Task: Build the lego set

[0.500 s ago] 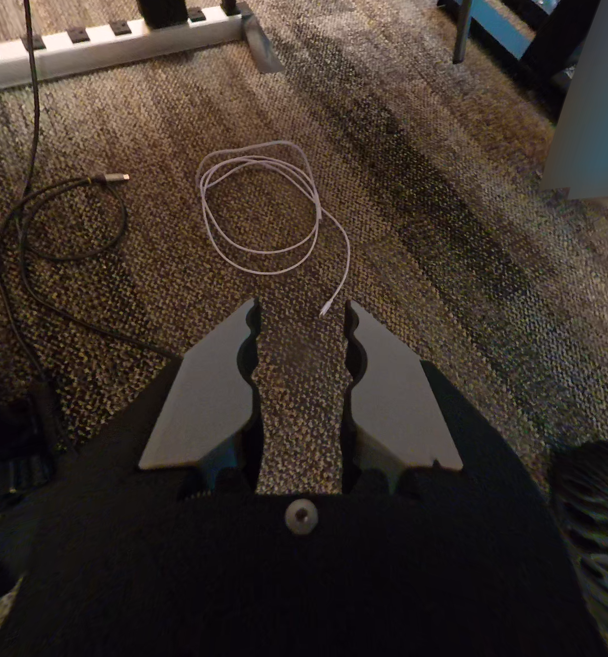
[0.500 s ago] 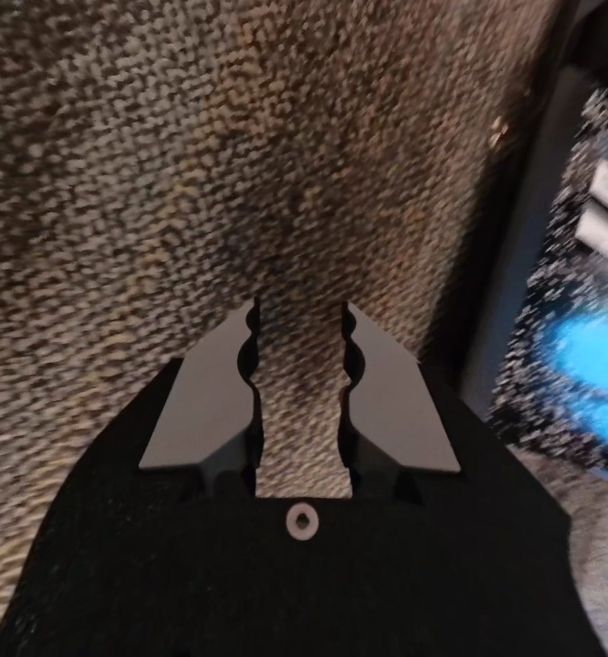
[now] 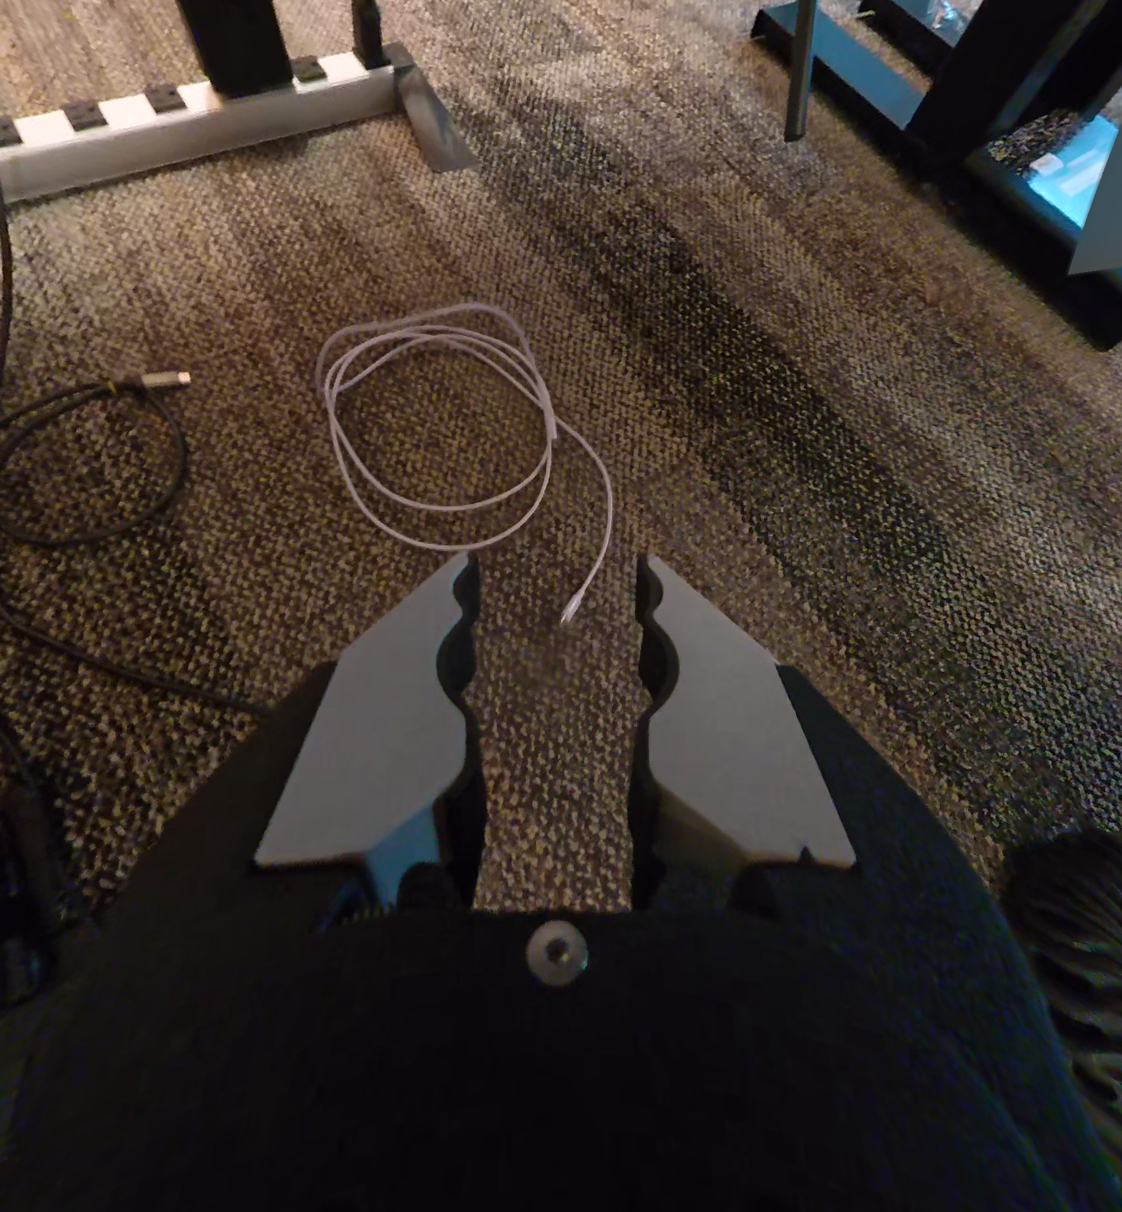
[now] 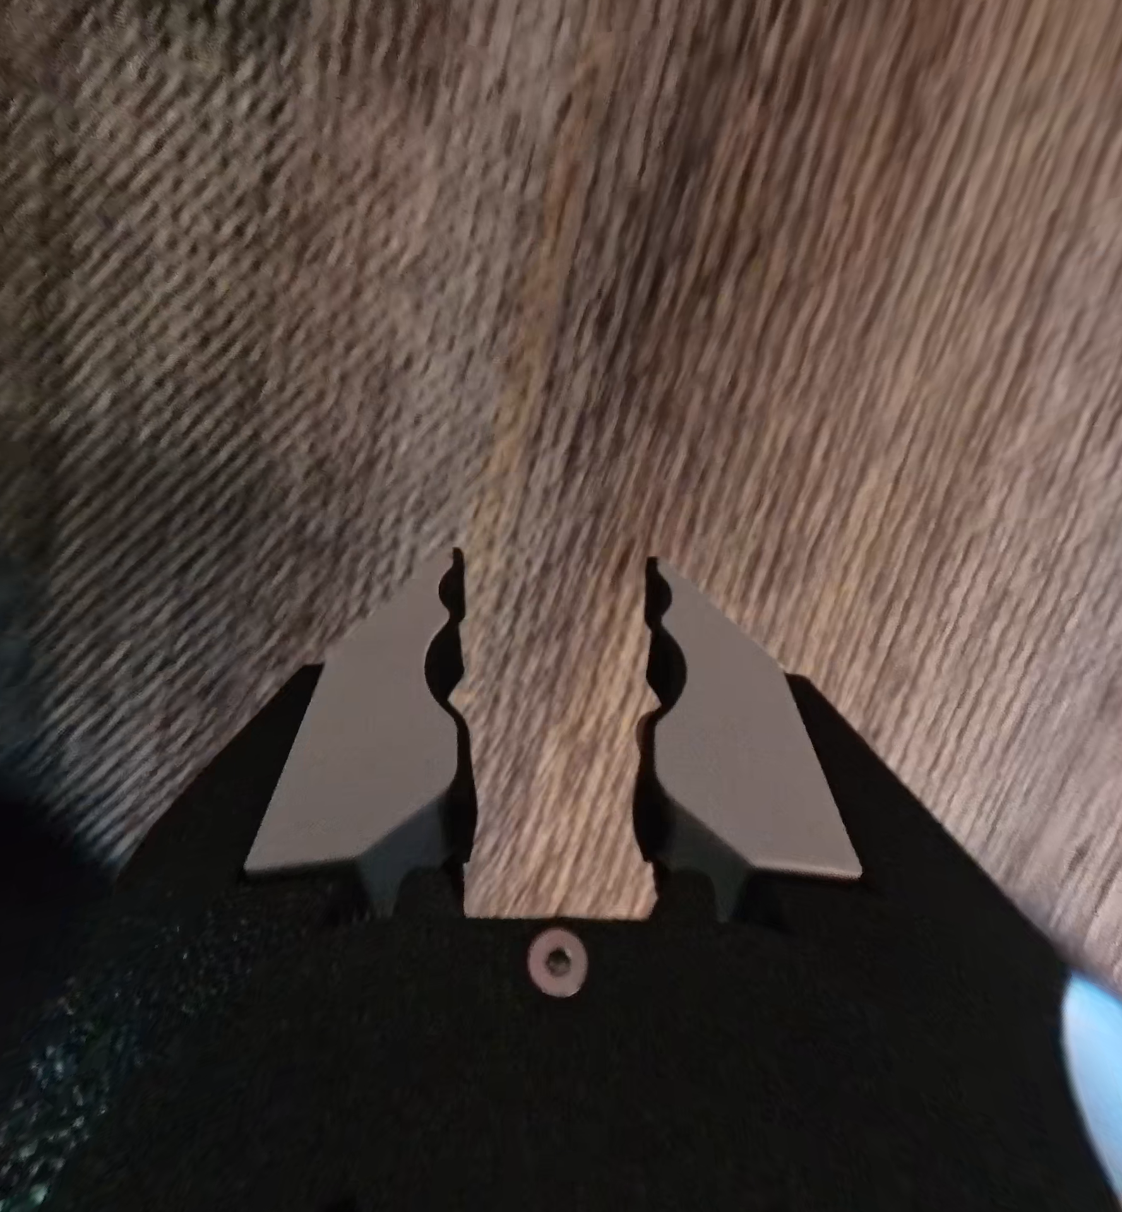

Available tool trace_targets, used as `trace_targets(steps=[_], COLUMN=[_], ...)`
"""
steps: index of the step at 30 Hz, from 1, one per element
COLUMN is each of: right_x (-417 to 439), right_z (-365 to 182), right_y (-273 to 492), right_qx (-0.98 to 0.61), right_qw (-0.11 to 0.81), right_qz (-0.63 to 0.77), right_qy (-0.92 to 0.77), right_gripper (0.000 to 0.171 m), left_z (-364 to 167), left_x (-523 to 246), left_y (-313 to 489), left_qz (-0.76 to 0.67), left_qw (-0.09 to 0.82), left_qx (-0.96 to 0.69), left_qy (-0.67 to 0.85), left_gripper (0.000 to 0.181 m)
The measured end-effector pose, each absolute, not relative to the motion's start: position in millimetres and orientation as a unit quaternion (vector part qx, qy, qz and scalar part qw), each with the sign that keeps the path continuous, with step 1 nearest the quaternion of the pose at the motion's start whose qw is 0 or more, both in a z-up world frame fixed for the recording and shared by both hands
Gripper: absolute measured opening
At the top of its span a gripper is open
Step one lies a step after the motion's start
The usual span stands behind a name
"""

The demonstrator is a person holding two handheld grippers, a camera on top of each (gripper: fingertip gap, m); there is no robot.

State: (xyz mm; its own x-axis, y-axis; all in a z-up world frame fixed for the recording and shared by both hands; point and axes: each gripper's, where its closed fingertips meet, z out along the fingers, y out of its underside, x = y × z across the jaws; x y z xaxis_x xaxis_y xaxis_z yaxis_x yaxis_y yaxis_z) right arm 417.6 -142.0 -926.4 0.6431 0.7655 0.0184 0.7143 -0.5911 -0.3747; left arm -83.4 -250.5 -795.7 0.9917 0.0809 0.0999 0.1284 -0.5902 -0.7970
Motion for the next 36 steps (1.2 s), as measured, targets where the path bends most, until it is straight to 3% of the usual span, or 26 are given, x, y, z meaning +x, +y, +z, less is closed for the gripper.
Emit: trace_targets(steps=[5,11,19,27,29,36], right_x=[466.5,523.6,526.0,553.3,567.8,594.7], right_z=[-893.8,-823.6,-769.4,-684.5,-661.4,-646.0], right_y=[-204.2,-236.2,-279.6,-269.1,-276.6,-362.4], right_qx=[-0.922,-0.944,-0.929,-0.894,-0.894,-0.921], right_qw=[0.173,0.251,0.365,0.448,0.447,0.384], right_qz=[0.064,0.033,0.019,-0.018,-0.029,-0.053], right_qy=[-0.341,-0.211,-0.062,-0.017,-0.004,0.037], right_gripper=[0.053,0.05,0.05,0.051,0.053,0.062], left_z=[-763.2,-686.2,-566.5,-500.5,-488.6,-467.2], left_x=[-91.0,-80.4,-4.5,95.7,121.5,186.6], left_y=[-240.6,-211.9,-187.7,-229.1,-236.2,-236.8], left_qz=[0.003,0.042,0.038,0.061,0.066,-0.057], left_qw=[0.463,0.465,0.49,0.48,0.497,0.504], left_qx=[-0.886,-0.882,-0.852,-0.802,-0.779,-0.795], left_qy=[-0.04,0.07,0.179,0.35,0.377,0.332], left_gripper=[0.046,0.046,0.047,0.045,0.041,0.053])
